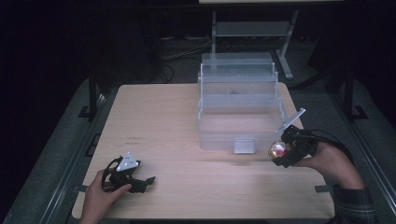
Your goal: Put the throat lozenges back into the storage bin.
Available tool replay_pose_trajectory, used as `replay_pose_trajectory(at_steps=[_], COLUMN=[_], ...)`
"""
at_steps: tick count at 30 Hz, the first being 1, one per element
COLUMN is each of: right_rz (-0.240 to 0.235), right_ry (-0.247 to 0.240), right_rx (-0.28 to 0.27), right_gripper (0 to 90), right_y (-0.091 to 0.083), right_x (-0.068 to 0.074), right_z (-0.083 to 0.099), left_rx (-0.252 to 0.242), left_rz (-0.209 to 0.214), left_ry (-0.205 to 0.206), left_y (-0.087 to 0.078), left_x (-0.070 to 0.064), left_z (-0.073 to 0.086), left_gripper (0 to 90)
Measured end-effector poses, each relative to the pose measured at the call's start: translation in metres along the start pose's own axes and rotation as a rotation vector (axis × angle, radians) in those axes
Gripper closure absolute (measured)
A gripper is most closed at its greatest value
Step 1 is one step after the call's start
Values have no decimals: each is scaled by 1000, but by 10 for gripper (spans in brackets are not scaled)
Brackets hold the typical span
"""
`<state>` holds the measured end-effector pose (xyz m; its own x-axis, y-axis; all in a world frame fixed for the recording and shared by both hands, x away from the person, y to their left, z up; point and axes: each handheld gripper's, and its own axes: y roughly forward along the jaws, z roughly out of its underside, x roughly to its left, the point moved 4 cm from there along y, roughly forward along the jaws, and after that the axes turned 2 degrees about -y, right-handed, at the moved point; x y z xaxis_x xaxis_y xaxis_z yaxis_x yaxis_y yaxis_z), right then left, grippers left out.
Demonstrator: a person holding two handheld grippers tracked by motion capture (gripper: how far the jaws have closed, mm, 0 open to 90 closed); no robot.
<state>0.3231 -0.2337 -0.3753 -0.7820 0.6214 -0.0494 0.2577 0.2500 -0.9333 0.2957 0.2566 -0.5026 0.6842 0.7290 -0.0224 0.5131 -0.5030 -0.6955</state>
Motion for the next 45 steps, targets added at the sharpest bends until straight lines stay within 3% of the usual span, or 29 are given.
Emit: replay_pose_trajectory(at_steps=[28, 45], right_rz=[44, 92], right_ry=[77, 146], right_rx=[-29, -47], right_gripper=[195, 195], right_y=[-20, -25], right_x=[-47, -82], right_z=[-15, -38], left_rx=[-1, 0], left_rz=[0, 1], left_ry=[0, 0], left_y=[0, 0], left_x=[0, 0], left_z=[0, 0], left_gripper=[106, 106])
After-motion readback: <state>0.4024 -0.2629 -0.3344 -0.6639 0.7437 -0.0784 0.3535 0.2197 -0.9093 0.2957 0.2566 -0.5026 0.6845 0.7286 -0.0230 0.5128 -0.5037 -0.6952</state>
